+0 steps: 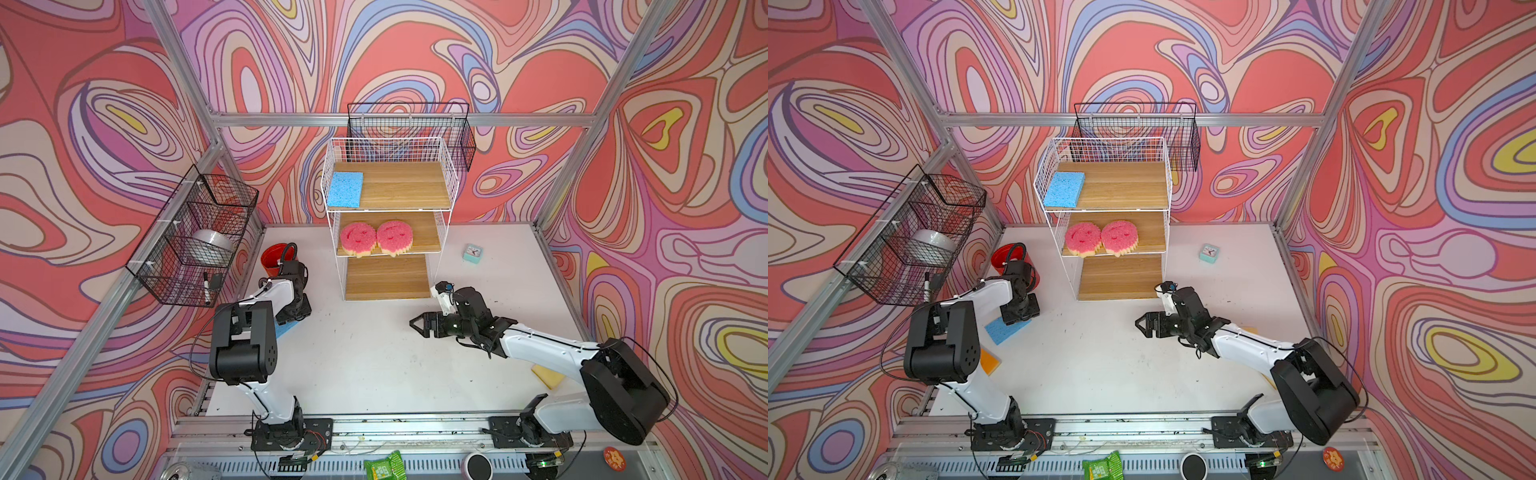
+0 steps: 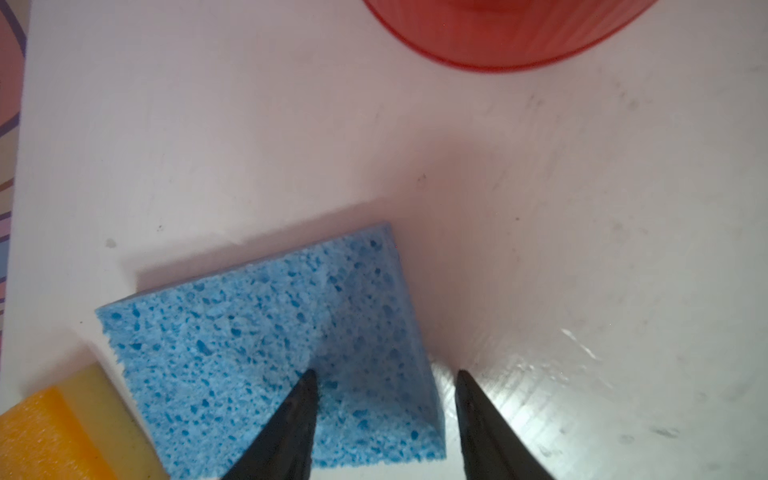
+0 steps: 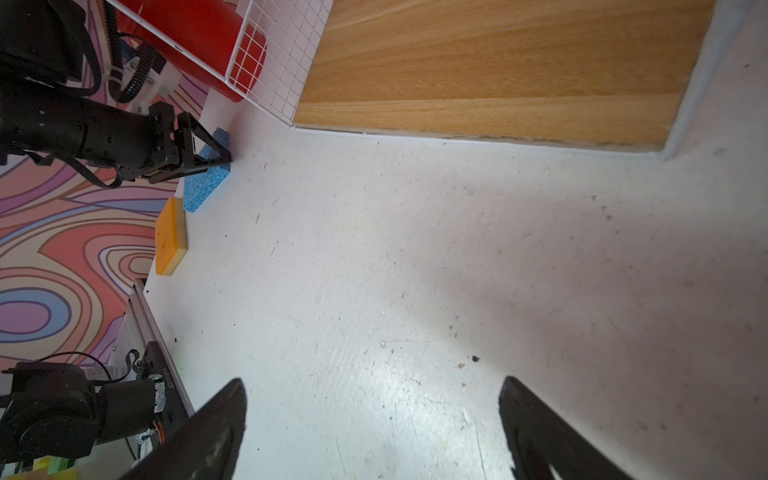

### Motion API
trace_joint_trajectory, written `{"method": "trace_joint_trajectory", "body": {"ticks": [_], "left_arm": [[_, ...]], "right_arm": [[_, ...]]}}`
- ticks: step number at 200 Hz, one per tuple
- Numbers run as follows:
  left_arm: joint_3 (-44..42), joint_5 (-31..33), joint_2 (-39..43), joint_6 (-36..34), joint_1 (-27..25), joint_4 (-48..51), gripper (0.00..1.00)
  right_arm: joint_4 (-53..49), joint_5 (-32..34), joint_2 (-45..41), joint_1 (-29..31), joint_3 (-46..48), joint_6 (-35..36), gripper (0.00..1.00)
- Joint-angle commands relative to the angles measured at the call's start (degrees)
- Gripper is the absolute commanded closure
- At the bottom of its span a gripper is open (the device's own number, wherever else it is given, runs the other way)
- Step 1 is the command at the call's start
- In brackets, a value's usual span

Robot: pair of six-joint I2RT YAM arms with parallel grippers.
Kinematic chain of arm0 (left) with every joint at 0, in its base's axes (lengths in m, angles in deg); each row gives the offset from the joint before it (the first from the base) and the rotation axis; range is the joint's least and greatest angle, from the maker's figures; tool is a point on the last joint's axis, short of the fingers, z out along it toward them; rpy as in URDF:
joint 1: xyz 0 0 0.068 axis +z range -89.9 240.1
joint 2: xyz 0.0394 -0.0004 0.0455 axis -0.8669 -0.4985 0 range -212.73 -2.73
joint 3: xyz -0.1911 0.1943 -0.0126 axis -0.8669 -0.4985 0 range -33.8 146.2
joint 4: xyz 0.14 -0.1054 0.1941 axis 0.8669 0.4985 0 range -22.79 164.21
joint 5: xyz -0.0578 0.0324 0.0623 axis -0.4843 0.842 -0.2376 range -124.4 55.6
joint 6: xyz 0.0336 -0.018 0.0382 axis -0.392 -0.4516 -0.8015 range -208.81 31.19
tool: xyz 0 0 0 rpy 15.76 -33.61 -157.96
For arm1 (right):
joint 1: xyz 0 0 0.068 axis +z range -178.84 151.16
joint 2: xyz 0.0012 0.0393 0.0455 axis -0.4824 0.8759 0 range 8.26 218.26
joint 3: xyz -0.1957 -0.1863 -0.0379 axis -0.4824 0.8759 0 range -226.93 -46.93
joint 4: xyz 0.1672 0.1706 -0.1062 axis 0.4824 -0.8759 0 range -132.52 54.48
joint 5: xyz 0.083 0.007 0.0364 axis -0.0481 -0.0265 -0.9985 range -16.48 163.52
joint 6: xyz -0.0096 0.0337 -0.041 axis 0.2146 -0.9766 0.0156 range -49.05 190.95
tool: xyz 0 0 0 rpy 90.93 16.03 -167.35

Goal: Place and organize the cleaning sponges onto the shelf
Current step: 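Descend and close the left gripper on the edge of the blue sponge, then lift the blue sponge with the left gripper and carry it toward the right gripper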

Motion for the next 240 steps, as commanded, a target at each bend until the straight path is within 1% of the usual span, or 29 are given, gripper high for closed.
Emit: {"method": "trace_joint_trajectory", "body": {"ticks": [1, 28, 57, 103, 116, 128, 187, 207, 240], "left_arm": [[-0.74, 0.44, 0.7, 0.28, 0.14, 0.73, 0.47], [-0.31, 0.64, 0.12, 0.19, 0.13, 0.73, 0.49], [0.81, 0.56, -1.55, -0.2, 0.14, 1.21, 0.62], [0.76, 0.73, -1.48, -0.57, 0.14, 0.77, 0.76], [0.62, 0.4, -1.09, -0.42, 0.12, 0.58, 0.82], [0.58, 0.34, -0.78, -0.19, 0.13, 0.75, 1.0], [0.23, 0.65, 1.86, 0.16, -0.31, 2.2, 1.0], [0.56, 0.75, 3.92, 0.59, -1.53, 3.61, 1.0], [-0.63, -1.8, 9.37, 2.04, -3.02, 5.26, 1.0]], "right_arm": [[-0.26, 0.41, -0.09, 0.17, -0.01, 0.54, 0.02], [-0.36, 0.58, -0.36, 0.14, 0.07, 0.45, 0.02], [-0.36, 0.58, -0.12, 0.18, 0.11, 0.52, 0.02], [-0.36, 0.59, 0.46, 0.15, -0.06, 0.45, 0.02], [-0.36, 0.57, 0.52, 0.15, -0.09, 0.36, 0.02], [-0.35, 0.59, 0.48, 0.15, -0.07, 0.37, 0.02], [-0.45, 0.75, 0.42, 0.21, -0.1, 0.36, 0.02], [-0.67, 1.15, 0.01, 0.15, -0.05, 0.45, 0.03], [-0.3, 2.12, -2.14, 0.19, 0.73, 0.64, 0.03]]}}
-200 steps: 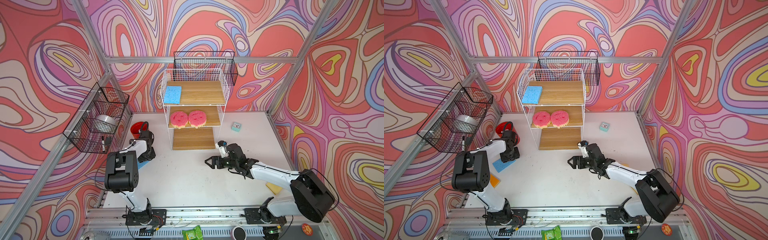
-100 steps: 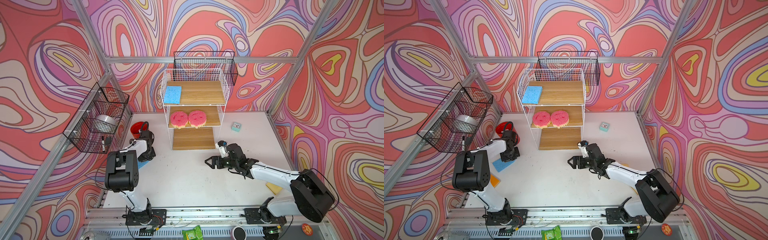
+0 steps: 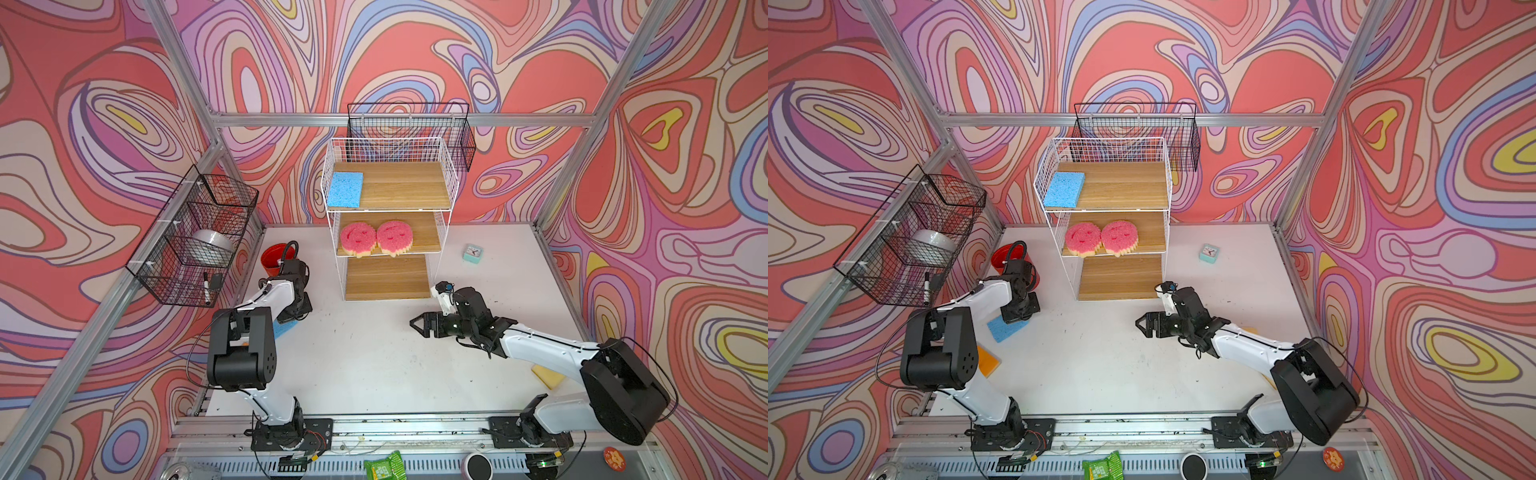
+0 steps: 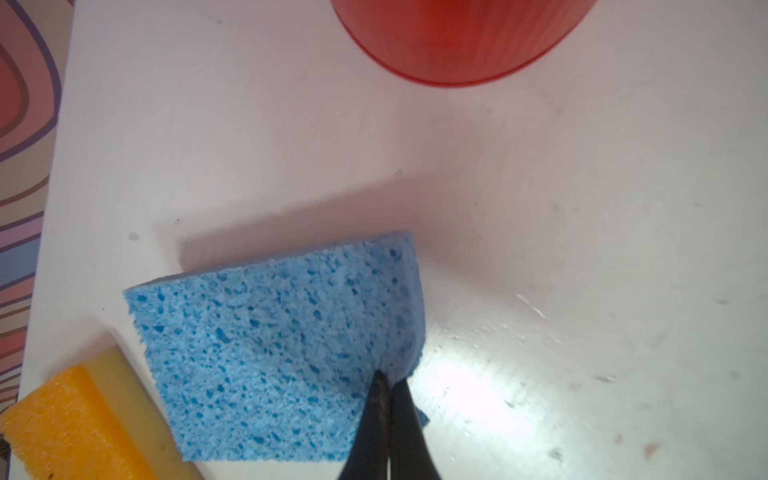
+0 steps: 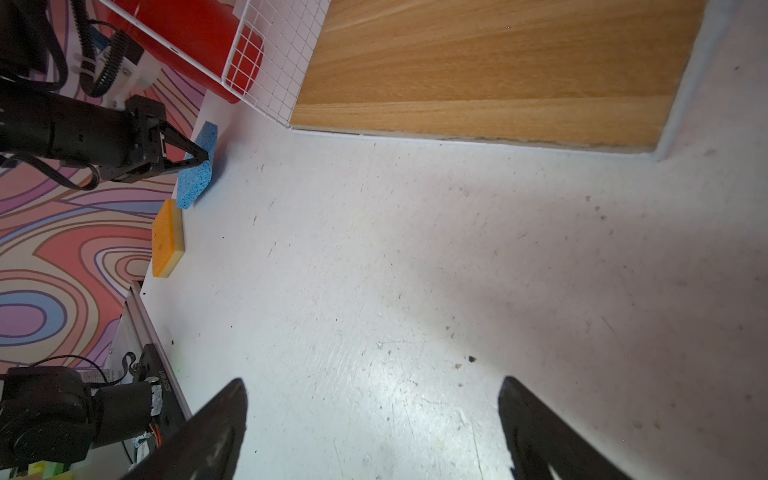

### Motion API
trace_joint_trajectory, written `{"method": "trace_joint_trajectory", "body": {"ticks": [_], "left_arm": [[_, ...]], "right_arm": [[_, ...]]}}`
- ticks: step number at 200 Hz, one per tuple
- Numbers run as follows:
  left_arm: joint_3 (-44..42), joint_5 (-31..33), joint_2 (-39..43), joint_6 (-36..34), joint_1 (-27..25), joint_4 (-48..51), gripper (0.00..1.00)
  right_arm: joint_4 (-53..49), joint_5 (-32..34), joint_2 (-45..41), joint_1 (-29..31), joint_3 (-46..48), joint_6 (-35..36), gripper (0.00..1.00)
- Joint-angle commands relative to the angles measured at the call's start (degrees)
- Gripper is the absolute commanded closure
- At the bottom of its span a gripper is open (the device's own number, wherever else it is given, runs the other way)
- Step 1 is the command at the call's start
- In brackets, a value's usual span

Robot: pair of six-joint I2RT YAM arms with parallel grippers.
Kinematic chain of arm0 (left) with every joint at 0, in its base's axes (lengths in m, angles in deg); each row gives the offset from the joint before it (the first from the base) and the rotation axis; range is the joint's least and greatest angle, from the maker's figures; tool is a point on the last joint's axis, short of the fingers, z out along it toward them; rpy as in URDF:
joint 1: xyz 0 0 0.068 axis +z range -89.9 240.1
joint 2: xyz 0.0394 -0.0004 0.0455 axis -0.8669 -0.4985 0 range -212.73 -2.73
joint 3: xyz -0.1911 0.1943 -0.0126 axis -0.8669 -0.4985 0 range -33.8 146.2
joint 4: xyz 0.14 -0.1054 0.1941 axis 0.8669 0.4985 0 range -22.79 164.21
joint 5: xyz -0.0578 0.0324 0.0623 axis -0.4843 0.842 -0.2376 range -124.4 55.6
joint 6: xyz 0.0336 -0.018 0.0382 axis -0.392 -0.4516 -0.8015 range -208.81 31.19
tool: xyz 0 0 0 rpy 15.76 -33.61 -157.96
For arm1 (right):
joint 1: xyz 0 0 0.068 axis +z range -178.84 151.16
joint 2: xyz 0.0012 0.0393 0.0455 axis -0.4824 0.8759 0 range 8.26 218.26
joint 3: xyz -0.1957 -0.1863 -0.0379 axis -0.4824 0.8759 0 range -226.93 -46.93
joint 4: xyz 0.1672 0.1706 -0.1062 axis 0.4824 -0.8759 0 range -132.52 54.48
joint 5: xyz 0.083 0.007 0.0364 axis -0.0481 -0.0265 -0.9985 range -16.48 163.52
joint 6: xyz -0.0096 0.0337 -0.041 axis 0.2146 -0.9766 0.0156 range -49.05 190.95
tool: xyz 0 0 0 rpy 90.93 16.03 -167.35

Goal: Place and organize the cleaning sponges onto the shelf
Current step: 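Lift the blue sponge with the left gripper and carry it toward the right gripper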

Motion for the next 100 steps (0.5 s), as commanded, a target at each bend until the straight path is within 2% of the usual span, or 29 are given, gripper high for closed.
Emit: {"method": "trace_joint_trajectory", "body": {"ticks": [1, 54, 86, 100], "left_arm": [[-0.97, -1.37, 5.0, 1.6, -1.11, 3.31, 1.0], [-8.21, -5.81, 18.25, 2.6, -2.26, 4.53, 1.0], [-9.51, -7.3, 24.84, 3.13, -4.98, 7.25, 1.0], [-9.5, -9.83, 26.7, 2.03, -6.62, 8.26, 1.0]], "right_arm": [[-0.2, 1.49, -2.19, 0.17, 0.78, 0.61, 0.03], [0.04, 2.04, -5.07, 0.16, 1.44, 0.63, 0.03], [-1.33, 2.5, -7.51, 0.2, 1.12, 0.61, 0.02], [-2.47, 2.67, -9.06, 0.17, 1.07, 0.52, 0.03]]}}
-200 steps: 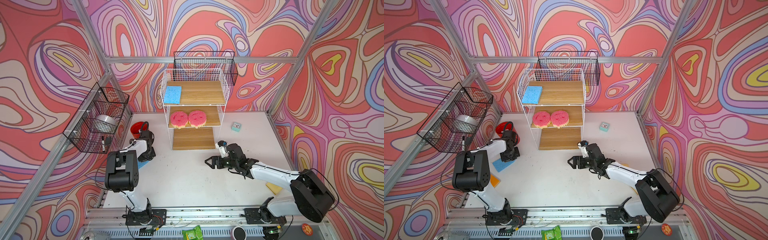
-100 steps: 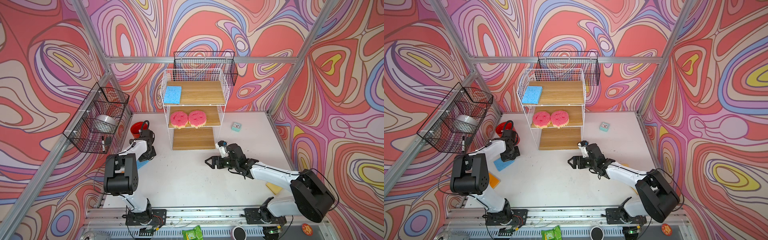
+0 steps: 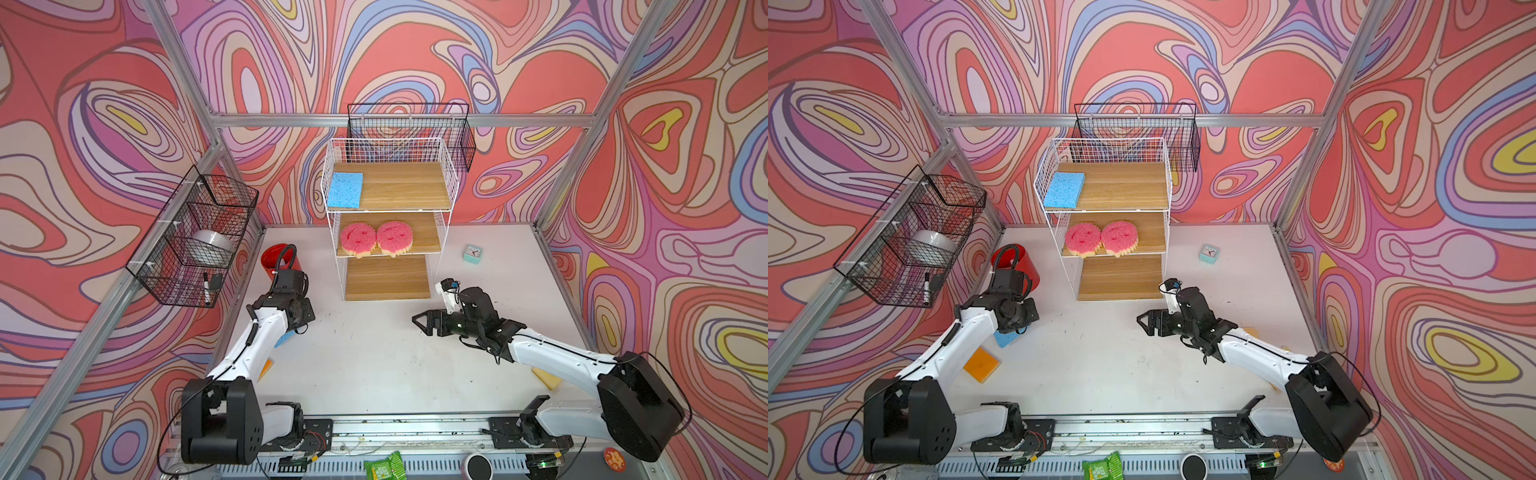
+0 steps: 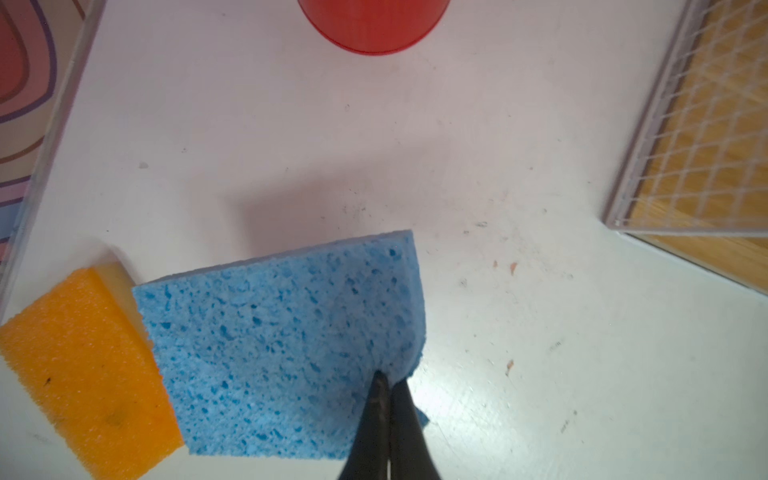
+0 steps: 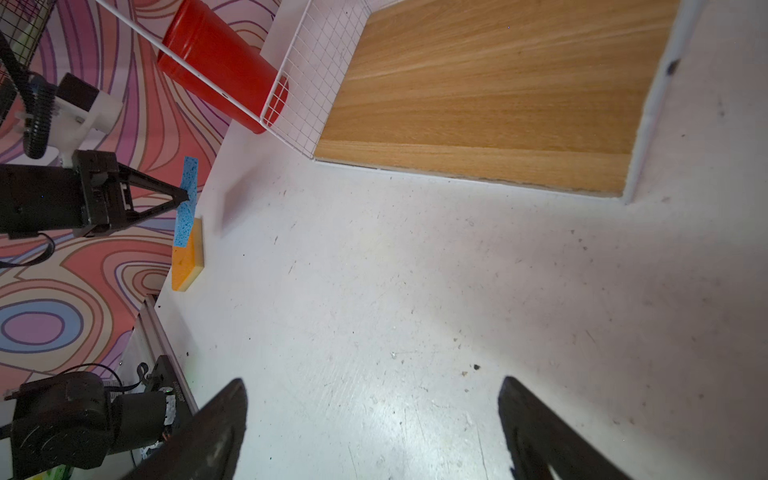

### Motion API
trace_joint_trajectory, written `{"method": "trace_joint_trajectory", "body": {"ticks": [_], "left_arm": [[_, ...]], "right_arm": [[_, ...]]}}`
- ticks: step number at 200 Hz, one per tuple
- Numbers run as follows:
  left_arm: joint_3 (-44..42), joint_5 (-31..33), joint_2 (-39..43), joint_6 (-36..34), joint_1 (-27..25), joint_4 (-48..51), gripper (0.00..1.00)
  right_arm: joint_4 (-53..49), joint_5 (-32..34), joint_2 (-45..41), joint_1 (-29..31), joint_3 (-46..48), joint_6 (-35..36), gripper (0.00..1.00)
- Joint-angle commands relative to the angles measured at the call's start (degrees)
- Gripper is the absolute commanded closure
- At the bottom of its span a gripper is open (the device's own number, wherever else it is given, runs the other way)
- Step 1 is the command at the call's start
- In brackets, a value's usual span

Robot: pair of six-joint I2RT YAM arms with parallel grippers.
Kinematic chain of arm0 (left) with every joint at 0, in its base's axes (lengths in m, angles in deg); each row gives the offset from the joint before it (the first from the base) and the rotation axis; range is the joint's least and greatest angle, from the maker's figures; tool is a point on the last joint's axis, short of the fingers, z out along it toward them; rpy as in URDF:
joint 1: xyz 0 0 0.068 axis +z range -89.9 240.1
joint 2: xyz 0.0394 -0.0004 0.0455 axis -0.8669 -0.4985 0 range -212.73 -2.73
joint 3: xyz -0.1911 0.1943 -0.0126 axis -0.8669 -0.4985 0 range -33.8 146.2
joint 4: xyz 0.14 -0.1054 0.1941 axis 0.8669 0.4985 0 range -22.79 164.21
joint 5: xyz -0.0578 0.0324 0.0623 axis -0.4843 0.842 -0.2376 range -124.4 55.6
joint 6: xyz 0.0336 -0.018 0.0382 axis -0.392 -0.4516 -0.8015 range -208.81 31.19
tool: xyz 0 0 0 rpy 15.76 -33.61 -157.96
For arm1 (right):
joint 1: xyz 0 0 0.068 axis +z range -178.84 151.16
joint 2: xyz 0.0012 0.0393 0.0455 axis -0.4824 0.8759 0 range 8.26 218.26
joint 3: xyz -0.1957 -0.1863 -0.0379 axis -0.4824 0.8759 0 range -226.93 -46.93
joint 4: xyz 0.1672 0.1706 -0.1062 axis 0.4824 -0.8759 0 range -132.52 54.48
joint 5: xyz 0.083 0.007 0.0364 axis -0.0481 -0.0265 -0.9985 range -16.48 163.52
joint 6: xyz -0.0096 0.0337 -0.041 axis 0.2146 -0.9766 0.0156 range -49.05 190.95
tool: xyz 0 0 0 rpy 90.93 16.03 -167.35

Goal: Place and organize the cleaning sponges onto the shelf
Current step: 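Lift the blue sponge with the left gripper and carry it toward the right gripper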

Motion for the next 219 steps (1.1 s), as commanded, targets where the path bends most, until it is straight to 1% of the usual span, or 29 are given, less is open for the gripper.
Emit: {"method": "trace_joint_trajectory", "body": {"ticks": [1, 23, 43, 72, 93, 111, 135, 153, 170, 185, 203, 219], "left_arm": [[-0.13, -3.81, 3.19, -0.19, -2.26, 3.91, 1.0], [2.08, -4.95, 3.92, -2.32, -6.48, 7.55, 1.0], [3.11, -5.57, 4.23, -3.99, -10.84, 8.43, 1.0], [4.04, -5.04, 4.12, -5.58, -17.95, 7.83, 1.0], [4.61, -1.25, 4.13, -6.74, -25.31, 7.19, 1.0], [4.62, -0.52, 4.16, -7.52, -30.59, 5.88, 1.0], [4.7, 2.6, 3.12, -9.27, -40.11, 4.92, 1.0], [3.87, 4.88, 2.06, -10.93, -47.53, 3.14, 1.0], [2.99, 4.8, 0.63, -13.04, -52.37, -0.29, 1.0], [3.06, 4.18, -1.31, -15.98, -55.11, -3.22, 1.0], [3.95, 4.54, -4.88, -21.4, -58.36, -6.13, 1.0], [4.57, 4.28, -7.98, -25.15, -59.46, -8.93, 1.0]], "right_arm": [[-1.75, 1.13, -2.71, 0.2, 0.38, 0.43, 0.02], [-3.55, 0.41, -4.87, 0.18, 0.28, -0.89, 0.02], [-4.54, -0.99, -7.1, -0.47, 1.22, -3.62, 0.02], [-6.02, -3.74, -12.16, -4.31, 3.99, -7.88, 0.02], [-8.95, -4.86, -16.4, -7.89, 5.68, -9.29, 0.02], [-11.38, -7.23, -19.92, -12.34, 7.08, -10.67, 0.02], [-14.28, -10.02, -23.11, -17.48, 8.17, -12.19, 0.02], [-14.82, -12.33, -23.59, -20.72, 9.4, -13.39, 0.02], [-15.1, -13.98, -23.3, -23.26, 10.1, -14.06, 0.02], [-15.69, -15.11, -22.9, -26.11, 10.56, -14.33, 0.02], [-13.25, -18.62, -21.67, -30.11, 12.59, -16.39, 0.02], [-12.41, -20.51, -20.07, -32.7, 13.58, -16.81, 0.03]]}}
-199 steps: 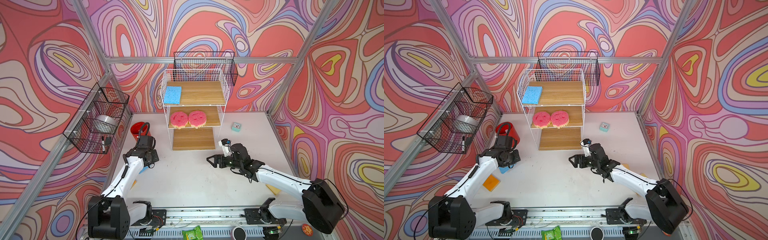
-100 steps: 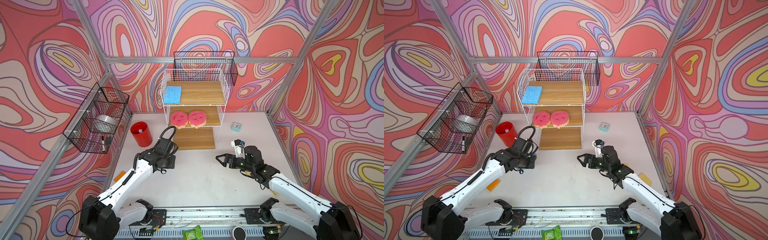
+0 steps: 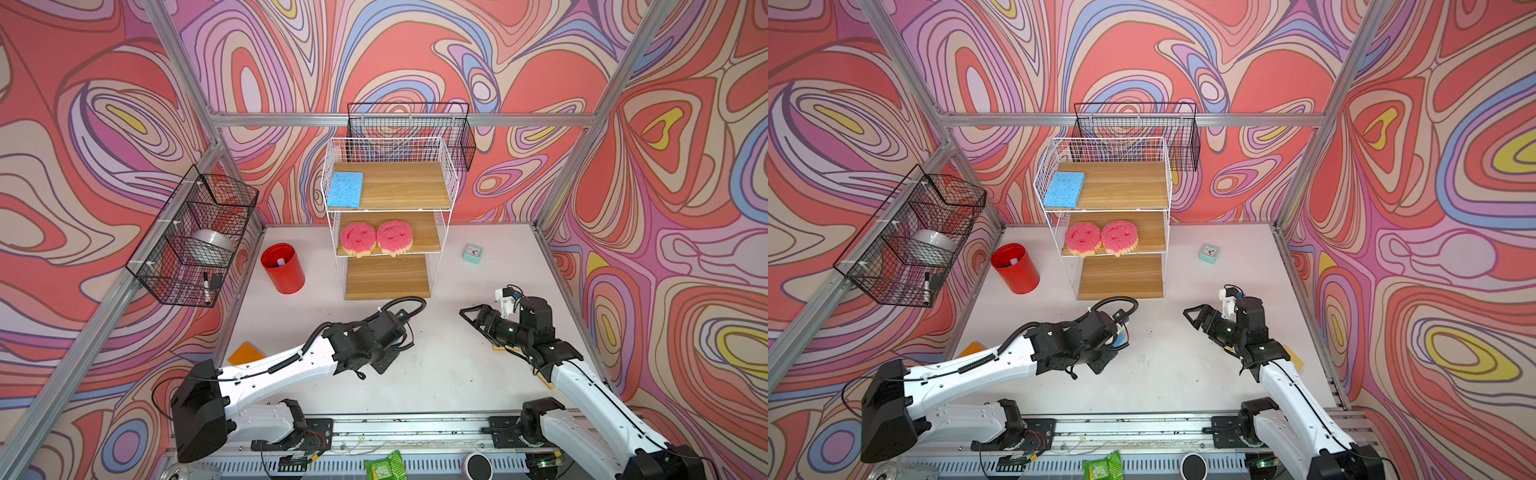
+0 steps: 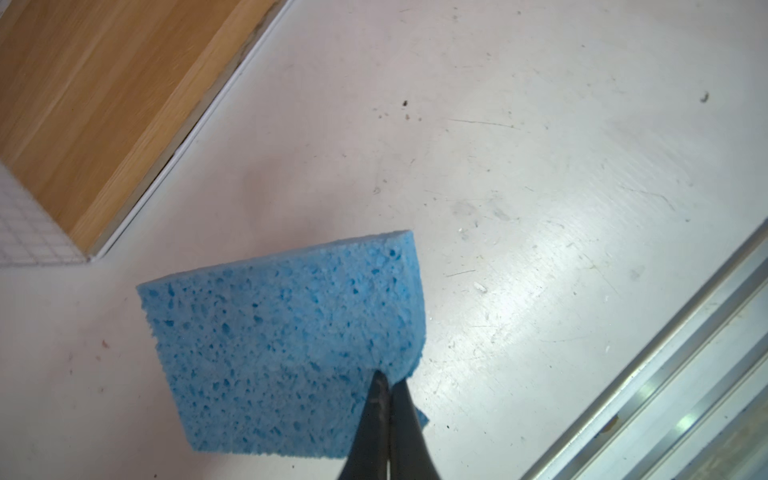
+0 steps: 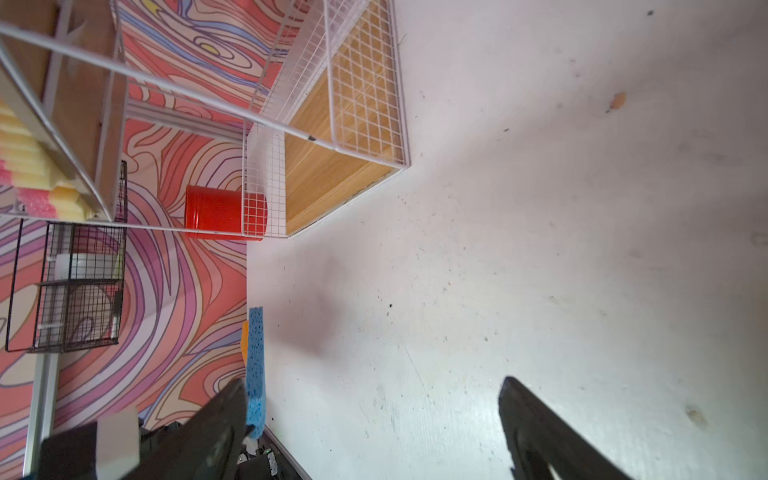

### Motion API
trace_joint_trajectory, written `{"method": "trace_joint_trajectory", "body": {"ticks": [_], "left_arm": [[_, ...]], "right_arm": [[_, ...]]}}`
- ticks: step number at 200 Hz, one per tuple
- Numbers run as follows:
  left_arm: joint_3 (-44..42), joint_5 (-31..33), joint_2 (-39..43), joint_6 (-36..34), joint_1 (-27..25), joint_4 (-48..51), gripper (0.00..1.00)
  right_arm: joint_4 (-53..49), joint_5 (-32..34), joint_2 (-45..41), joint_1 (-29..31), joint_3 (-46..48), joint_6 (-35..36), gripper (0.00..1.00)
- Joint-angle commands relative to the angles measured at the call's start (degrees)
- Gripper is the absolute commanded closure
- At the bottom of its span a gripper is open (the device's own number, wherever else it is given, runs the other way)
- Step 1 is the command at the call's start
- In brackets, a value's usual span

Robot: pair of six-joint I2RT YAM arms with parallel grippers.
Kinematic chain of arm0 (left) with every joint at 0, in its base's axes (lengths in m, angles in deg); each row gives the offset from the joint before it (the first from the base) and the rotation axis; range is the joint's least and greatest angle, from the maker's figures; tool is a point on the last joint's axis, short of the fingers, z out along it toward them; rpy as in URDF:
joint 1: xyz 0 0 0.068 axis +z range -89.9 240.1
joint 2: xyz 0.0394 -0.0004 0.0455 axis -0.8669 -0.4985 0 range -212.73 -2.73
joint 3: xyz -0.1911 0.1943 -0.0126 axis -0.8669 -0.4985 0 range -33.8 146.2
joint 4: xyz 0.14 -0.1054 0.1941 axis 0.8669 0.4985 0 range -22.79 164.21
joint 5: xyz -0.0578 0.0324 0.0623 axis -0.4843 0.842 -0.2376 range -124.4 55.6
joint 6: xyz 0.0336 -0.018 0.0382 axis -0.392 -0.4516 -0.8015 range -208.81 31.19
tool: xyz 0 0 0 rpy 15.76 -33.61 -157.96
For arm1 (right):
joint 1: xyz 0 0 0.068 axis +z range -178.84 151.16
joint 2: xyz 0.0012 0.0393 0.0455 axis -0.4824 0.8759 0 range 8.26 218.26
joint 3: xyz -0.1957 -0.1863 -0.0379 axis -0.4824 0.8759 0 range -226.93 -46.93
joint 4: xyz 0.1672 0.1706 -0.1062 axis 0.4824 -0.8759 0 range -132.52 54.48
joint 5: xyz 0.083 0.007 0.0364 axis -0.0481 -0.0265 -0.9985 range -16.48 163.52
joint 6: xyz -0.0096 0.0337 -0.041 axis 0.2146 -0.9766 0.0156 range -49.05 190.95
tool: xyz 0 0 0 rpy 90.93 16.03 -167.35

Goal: Place and organize the cleaning sponges onto the shelf
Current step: 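Lift the blue sponge with the left gripper and carry it toward the right gripper, then set the blue sponge down, open the left gripper while the right gripper approaches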

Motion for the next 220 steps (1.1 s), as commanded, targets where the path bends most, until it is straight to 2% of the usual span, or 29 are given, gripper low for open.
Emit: {"method": "trace_joint_trajectory", "body": {"ticks": [1, 17, 55, 69, 87, 94, 112, 129, 135, 143, 165, 182, 204, 220], "left_arm": [[1.34, 0.99, -3.83, -8.49, -1.67, -5.52, 1.0], [1.93, 0.58, -7.21, -11.36, -1.76, -8.7, 1.0], [3.99, -1.16, -14.55, -15.38, -1.78, -13.34, 0.85], [3.97, -2.42, -15.69, -15.7, -1.78, -14.51, 0.74], [2.93, -2.86, -15.95, -15.7, -1.78, -15.9, 0.51], [2.25, -2.88, -15.55, -15.85, -1.78, -16.66, 0.46], [0.01, -2.51, -13.56, -15.53, -1.78, -18.62, 0.39], [-0.57, -2.47, -11.81, -14.76, -1.78, -19.14, 0.38], [-0.66, -2.15, -11.4, -14.26, -1.78, -19.16, 0.23], [-0.86, -1.6, -10.76, -13.49, -1.78, -19.16, 0.22], [-2.35, 1.37, -9.02, -9.19, -1.78, -21.55, 0.22], [-4.54, 4.66, -6.52, -3.86, -1.78, -22.39, 0.2], [-6.81, 7.86, -2.44, 7.01, -1.09, -21.22, 0.2], [-8.12, 6.78, 0.72, 16.24, 0.16, -19.95, 0.2]], "right_arm": [[1.02, -4.7, 1.85, -3.58, 2.02, -1.81, 0.03], [-0.86, -3.66, 1.9, -4.93, 1.53, 0.11, 0.03], [-3.37, -1.81, 2.5, -5.26, 0.15, 3.05, 0.02], [-3.85, -1.63, 3.16, -5.26, -0.11, 4.26, 0.02], [-6.44, -0.11, 2.98, -5.12, -1.19, 8.04, 0.04], [-8.05, 0.81, 2.37, -5.16, -1.67, 9.41, 0.04], [-11.95, 2.2, 0.46, -5.18, -3.44, 12.21, 0.04], [-12.83, 1.67, 0.47, -5.17, -4.19, 12.37, 0.05], [-12.41, 0.88, 1.1, -5.17, -4.16, 12.27, 0.05], [-11.89, -0.43, 2.54, -5.17, -4.2, 12.0, 0.06], [-11.24, -1.86, 6.81, -3.17, -5.23, 12.58, 0.11], [-12.53, 1.05, 9.44, 2.14, -7.33, 13.48, 0.11], [-12.6, 5.48, 12.77, 10.72, -10.19, 13.22, 0.1], [-10.41, 4.53, 15.47, 12.86, -10.82, 12.16, 0.1]]}}
